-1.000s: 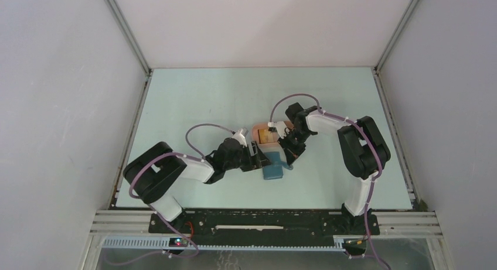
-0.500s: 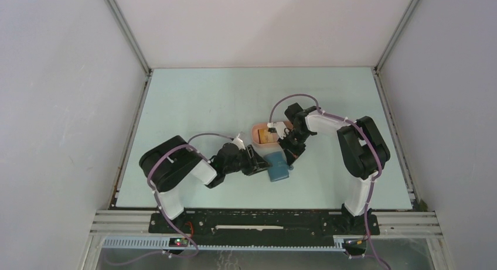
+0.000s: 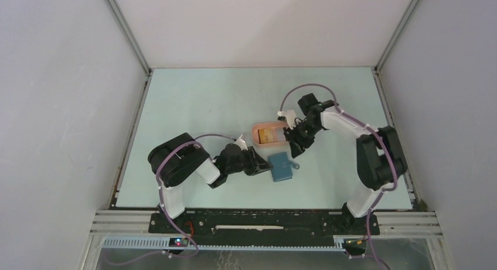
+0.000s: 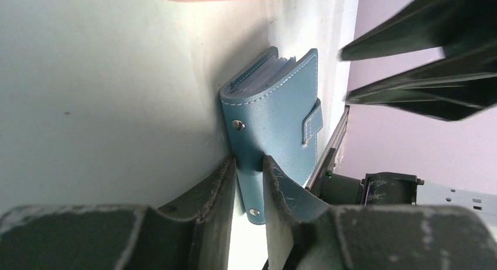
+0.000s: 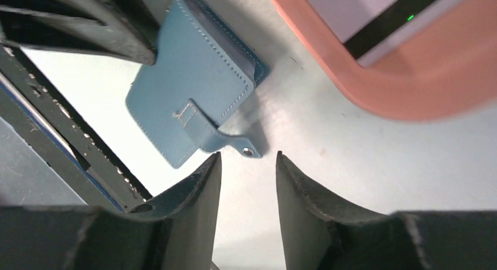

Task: Put the credit cards into the card holder
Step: Close the card holder at the center of the board.

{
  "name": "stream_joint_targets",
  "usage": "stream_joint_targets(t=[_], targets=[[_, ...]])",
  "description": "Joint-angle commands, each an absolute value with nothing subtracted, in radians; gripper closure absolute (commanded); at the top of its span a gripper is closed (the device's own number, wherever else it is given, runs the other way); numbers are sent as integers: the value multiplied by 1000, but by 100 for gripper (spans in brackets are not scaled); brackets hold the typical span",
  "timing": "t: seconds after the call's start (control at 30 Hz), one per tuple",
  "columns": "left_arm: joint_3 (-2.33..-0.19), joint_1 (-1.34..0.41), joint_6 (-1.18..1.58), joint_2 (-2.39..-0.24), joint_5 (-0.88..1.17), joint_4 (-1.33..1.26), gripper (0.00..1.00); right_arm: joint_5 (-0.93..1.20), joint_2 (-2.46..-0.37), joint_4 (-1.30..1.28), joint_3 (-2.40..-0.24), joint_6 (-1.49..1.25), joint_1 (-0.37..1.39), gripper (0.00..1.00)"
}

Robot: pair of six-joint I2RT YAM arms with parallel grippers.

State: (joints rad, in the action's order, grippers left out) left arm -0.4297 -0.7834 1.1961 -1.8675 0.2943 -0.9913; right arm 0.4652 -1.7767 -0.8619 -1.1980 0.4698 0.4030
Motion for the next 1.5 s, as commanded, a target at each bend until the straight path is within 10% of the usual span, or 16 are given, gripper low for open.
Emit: stream_joint_targets(t=[0.0,0.97,1.47], targets=[[-423,-797,1104,-1922,239,-790,70,511,-1621,-865,-1198,494,372,50],[-476,-849,1118,-1927,313,-840,40,424,-1900,-782,-1166,417,463,82],[-486,-864,1046,-1884,305,-864,97,538,-1825,-833,-1188,458,440,70]])
